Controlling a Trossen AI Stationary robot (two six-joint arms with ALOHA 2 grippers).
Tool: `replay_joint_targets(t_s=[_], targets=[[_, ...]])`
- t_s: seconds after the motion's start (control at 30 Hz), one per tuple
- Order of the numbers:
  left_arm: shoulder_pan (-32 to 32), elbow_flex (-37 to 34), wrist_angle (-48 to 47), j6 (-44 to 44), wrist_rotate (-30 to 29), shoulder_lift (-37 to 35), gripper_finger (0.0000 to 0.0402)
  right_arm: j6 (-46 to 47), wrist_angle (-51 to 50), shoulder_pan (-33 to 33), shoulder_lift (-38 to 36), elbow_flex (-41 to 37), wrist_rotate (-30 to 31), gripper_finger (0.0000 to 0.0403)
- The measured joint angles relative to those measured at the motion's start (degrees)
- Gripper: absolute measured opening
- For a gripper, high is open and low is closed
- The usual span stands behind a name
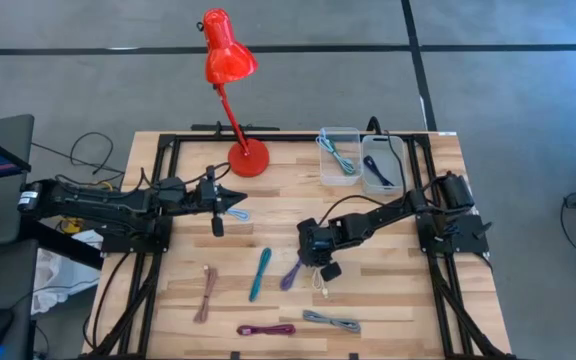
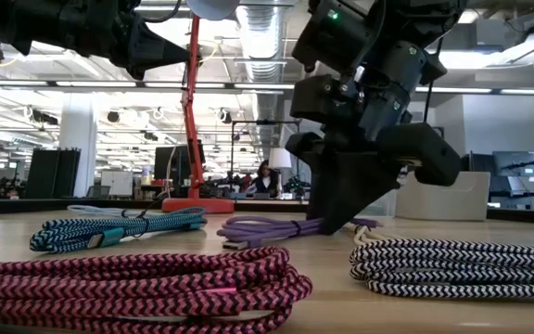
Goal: Pick & Place USB Port
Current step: Put the violet charger cable into the transparent bin
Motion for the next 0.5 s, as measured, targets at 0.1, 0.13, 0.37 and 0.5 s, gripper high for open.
replay_joint_targets(t_s=[0.1,0.13,0.37,0.5], targets=[[0.01,0.00,-0.16,-0.04,-0.01,0.00,0.0006,-0.06,0.59,0.00,-0.11,-0.06,0.02,0.0074],[0.01,0.00,-0.16,-0.04,-0.01,-0.01,0.0006,-0.16,0.54,-0.05,-0.52,-0.07,-0.02,0.0061],[0.02,0.00,-0.24,-0.04,-0.01,0.01,0.0006,-0.61,0.78,-0.44,-2.15,-0.26,0.72,0.0017],[0.02,0.00,-0.27,-0.04,-0.02,-0.01,0.0006,-0.63,0.72,-0.46,-3.55,-0.26,1.04,0.0011]])
